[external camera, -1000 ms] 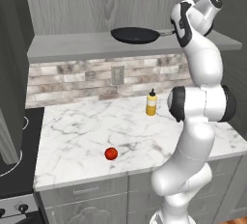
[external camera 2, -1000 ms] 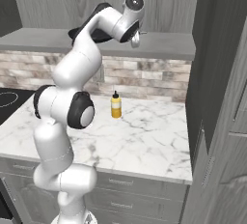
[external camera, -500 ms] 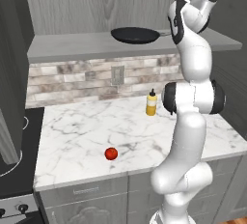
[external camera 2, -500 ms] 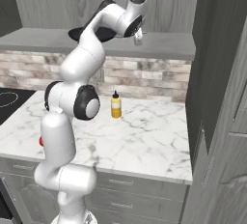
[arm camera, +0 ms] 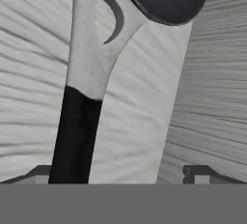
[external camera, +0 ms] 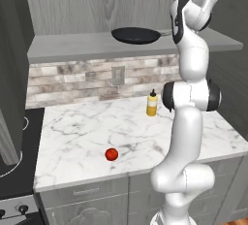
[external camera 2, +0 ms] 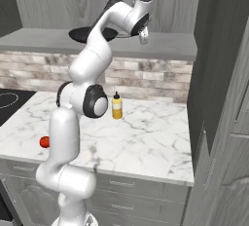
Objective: Pick the pan from the cabinet and place it on the stove. Then turn on the stove burner for the pan.
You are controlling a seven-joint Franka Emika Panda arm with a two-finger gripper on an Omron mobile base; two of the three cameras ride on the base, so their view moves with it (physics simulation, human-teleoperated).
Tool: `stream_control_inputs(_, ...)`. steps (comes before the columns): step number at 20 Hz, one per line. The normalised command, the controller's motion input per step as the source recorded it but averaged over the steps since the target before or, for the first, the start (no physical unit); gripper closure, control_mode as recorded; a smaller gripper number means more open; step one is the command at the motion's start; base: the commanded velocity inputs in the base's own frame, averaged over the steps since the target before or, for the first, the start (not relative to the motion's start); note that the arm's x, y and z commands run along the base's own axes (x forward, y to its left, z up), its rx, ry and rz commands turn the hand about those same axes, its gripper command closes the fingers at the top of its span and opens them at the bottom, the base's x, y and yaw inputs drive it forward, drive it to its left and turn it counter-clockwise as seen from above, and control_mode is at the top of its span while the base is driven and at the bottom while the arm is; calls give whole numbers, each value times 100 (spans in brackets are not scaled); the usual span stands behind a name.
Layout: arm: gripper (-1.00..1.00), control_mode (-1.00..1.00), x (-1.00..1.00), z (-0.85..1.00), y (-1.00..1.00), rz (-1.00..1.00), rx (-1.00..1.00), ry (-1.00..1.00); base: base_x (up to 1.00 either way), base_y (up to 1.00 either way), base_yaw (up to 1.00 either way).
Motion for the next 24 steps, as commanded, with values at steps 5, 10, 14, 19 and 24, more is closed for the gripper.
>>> stream_control_inputs(5, -100, -100, 22, -9, 0, 0, 0, -4, 0, 0, 0)
stream_control_inputs(10, -100, -100, 23, -10, 0, 0, -1, -7, 0, 0, 0)
stream_control_inputs(14, -100, -100, 10, -9, 3, 0, 0, -8, 0, 0, 0)
stream_control_inputs(19, 100, -100, 0, -12, 25, 0, -1, -5, 0, 0, 0)
stream_control_inputs(24, 100, -100, -1, -15, 37, 0, -1, -4, 0, 0, 0)
